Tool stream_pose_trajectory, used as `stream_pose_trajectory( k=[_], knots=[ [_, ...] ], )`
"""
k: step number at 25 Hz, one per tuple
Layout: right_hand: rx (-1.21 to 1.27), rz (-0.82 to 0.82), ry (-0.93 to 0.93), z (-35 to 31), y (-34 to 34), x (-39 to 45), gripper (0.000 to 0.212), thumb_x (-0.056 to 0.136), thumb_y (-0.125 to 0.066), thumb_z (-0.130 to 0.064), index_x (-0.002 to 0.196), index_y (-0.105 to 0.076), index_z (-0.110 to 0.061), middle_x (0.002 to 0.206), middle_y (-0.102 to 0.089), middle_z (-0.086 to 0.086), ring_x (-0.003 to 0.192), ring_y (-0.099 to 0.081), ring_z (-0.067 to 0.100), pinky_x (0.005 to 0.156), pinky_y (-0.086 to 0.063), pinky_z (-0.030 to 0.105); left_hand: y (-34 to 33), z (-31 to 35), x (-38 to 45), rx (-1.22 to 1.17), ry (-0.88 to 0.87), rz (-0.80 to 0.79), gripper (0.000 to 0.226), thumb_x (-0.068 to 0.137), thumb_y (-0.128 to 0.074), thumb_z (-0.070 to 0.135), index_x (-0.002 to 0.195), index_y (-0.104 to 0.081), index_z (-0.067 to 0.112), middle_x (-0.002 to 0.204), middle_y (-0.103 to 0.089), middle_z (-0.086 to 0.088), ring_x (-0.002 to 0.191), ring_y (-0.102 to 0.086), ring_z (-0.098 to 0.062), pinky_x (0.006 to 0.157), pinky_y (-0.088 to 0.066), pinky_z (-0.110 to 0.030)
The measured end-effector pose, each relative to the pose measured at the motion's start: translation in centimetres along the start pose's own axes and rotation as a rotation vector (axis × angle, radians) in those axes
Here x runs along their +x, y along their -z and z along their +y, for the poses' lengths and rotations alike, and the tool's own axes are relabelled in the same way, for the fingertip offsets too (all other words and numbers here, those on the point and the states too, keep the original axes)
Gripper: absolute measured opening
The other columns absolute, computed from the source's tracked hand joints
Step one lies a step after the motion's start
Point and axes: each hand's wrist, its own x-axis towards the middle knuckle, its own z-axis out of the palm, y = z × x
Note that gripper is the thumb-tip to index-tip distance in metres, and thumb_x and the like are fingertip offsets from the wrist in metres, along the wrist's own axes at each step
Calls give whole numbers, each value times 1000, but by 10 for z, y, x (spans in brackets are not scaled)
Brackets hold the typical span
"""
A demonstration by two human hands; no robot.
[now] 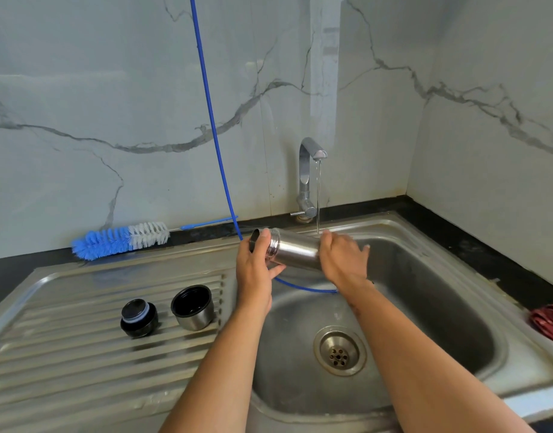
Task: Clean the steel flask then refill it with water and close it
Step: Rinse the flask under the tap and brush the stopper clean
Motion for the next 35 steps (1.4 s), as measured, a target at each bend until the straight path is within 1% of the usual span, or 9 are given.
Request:
stream_pose_trajectory(
  k=[3,7,13,17,22,26,29,32,35],
  knots=[
    [103,77,337,-33,-1,-13,52,109,-18,-40,91,-61,-16,91,-71,9,91,-67,33,88,-51,47,-7,-4,-6,25,-5,-35,19,99,-63,29,110,-62,13,90,-71,-6,84,-70,-22,68,-61,-36],
    [167,26,458,-25,-1,-17,55,109,-17,-48,102,-64,-21,92,-68,-1,85,-63,23,76,-49,38,-2,-2,-6,29,-40,-47,19,99,-64,28,109,-63,12,92,-72,-8,91,-72,-27,78,-62,-45],
    [318,-139,-195,14,11,0,62,105,-24,-60,96,-69,-19,98,-66,5,100,-64,31,95,-52,45,8,9,-2,-38,-79,-25,7,99,-61,21,100,-66,16,88,-72,-2,91,-69,-22,79,-61,-46],
    [622,-46,-303,16,11,4,40,106,-41,-50,97,-66,-19,90,-62,-2,84,-65,19,75,-64,42,6,14,3,-150,27,-9,8,102,-56,23,103,-62,19,94,-71,-3,96,-68,-22,93,-55,-51],
    [745,280,-181,15,18,2,17,106,-46,-22,101,-62,-16,86,-61,-3,78,-56,11,63,-42,19,2,12,3,-92,196,46,37,101,-57,44,120,-62,13,106,-70,-13,97,-70,-32,77,-62,-47],
    [414,157,-161,21,8,5,37,107,-34,-33,105,-65,-13,109,-66,8,101,-61,25,91,-47,41,3,4,7,-54,113,58,25,100,-61,37,111,-64,16,114,-68,-18,105,-68,-35,68,-62,-44],
    [39,93,-41,3,0,4,54,108,-23,-43,112,-69,-15,118,-67,11,120,-58,31,115,-29,60,1,-2,5,-9,57,21,22,99,-63,37,108,-63,16,120,-67,-18,111,-67,-32,68,-62,-41],
    [44,67,336,-34,0,-9,53,109,-16,-40,92,-62,-19,93,-71,5,92,-67,29,97,-46,47,-6,-3,-1,41,29,-11,27,101,-61,36,108,-61,10,103,-69,-18,91,-71,-27,69,-61,-40],
    [99,40,504,-27,0,-9,54,108,-18,-45,106,-67,-22,98,-70,-1,94,-66,25,85,-47,40,0,-1,1,10,10,10,27,100,-62,35,108,-62,9,100,-71,-15,93,-72,-28,69,-62,-41]
  ],
)
